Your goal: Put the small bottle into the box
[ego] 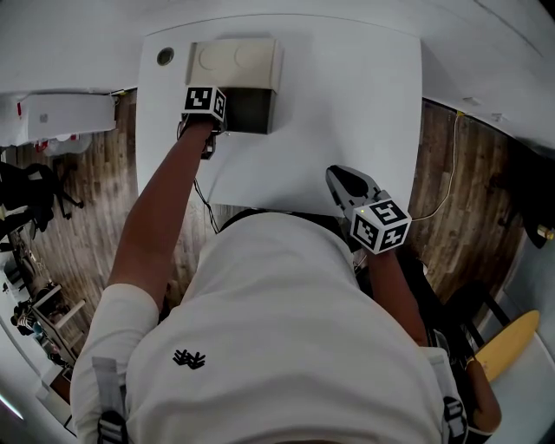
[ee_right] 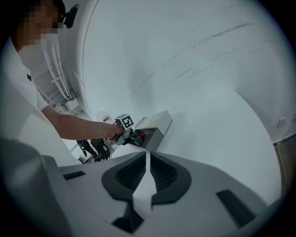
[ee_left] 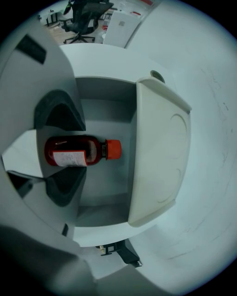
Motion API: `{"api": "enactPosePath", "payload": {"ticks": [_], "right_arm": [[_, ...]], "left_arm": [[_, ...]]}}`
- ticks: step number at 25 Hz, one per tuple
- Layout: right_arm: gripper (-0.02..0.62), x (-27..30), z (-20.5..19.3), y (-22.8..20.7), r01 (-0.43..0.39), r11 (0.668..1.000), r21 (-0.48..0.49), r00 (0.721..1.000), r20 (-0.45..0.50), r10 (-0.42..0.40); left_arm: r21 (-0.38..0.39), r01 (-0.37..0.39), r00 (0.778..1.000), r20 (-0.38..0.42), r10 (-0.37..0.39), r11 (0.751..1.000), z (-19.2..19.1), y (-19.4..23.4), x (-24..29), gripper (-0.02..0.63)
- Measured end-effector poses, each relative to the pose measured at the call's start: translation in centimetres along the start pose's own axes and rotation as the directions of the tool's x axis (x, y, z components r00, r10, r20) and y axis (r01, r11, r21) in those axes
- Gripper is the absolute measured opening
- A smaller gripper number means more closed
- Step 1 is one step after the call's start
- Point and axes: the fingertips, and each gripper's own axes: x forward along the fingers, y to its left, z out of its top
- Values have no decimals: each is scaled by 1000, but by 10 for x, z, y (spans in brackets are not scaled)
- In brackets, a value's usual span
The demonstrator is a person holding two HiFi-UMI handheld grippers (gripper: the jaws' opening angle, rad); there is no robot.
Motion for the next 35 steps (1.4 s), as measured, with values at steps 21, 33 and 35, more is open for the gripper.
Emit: {"api": "enactPosePath", "payload": {"ticks": [21, 33, 35], "right_arm": [[31, 38, 3, 70, -10, 989, -149, 1000, -7, 9], [23, 57, -16, 126, 25, 976, -214, 1000, -5, -26], [20, 61, -21, 135, 30, 975, -220, 999, -6, -32]], "left_arm": [[27, 274, 923, 272, -271, 961, -38, 5, -78, 272], [170, 429, 641, 635, -431, 887, -92, 19, -170, 6], [231, 457, 572, 664, -482, 859, -107, 18, -187, 6]]}}
